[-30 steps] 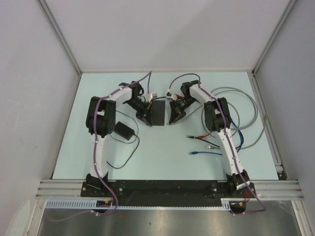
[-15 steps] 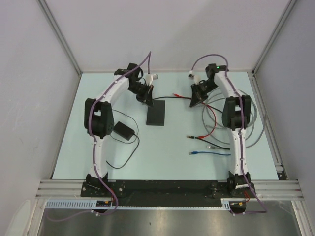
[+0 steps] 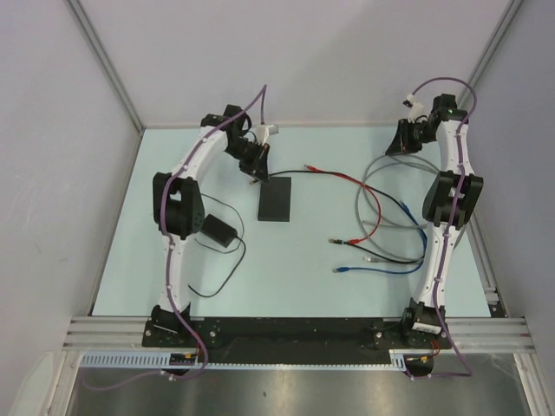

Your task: Pull the plug from the switch port

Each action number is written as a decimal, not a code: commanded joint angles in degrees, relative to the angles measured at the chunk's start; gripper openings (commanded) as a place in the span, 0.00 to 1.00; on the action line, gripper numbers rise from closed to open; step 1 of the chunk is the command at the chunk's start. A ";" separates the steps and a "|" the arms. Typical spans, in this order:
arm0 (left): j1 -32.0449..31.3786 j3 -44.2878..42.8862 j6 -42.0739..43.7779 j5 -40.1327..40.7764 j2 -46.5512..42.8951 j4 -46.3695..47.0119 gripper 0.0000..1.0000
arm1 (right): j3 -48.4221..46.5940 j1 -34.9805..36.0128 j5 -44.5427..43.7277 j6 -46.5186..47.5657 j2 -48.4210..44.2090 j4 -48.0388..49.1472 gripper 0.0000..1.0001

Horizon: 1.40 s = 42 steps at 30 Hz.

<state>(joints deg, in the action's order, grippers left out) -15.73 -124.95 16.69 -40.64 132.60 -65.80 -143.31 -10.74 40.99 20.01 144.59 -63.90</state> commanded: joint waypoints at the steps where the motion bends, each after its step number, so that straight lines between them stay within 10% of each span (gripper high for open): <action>1: 1.40 -1.97 3.44 0.30 -1.64 -1.96 0.09 | -3.30 -1.21 2.95 -7.96 0.52 12.70 0.31; 9: 2.28 -0.48 3.00 0.74 -2.43 -1.96 0.13 | -6.02 -0.43 3.12 -19.47 -1.77 24.69 0.66; 18: 2.28 -0.65 0.10 6.27 -9.10 2.59 0.62 | 3.02 10.56 -10.31 -11.30 -14.86 19.42 0.83; 21: 2.28 -2.93 -1.65 12.76 -12.17 4.71 1.00 | 5.93 13.11 -15.14 -16.55 -18.03 21.70 0.99; 30: 4.38 -5.85 -5.78 34.20 -19.65 17.09 1.00 | 10.40 17.33 -44.76 -28.28 -24.35 23.21 1.00; 42: 12.30 -8.13 -7.11 38.97 -18.86 18.08 0.99 | -1.63 12.33 -41.70 -34.07 -19.70 14.32 1.00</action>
<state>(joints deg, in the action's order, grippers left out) -4.12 -132.88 10.90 -3.36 114.15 -48.21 -140.53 3.09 0.40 -11.44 125.08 -47.46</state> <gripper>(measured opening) 0.994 0.994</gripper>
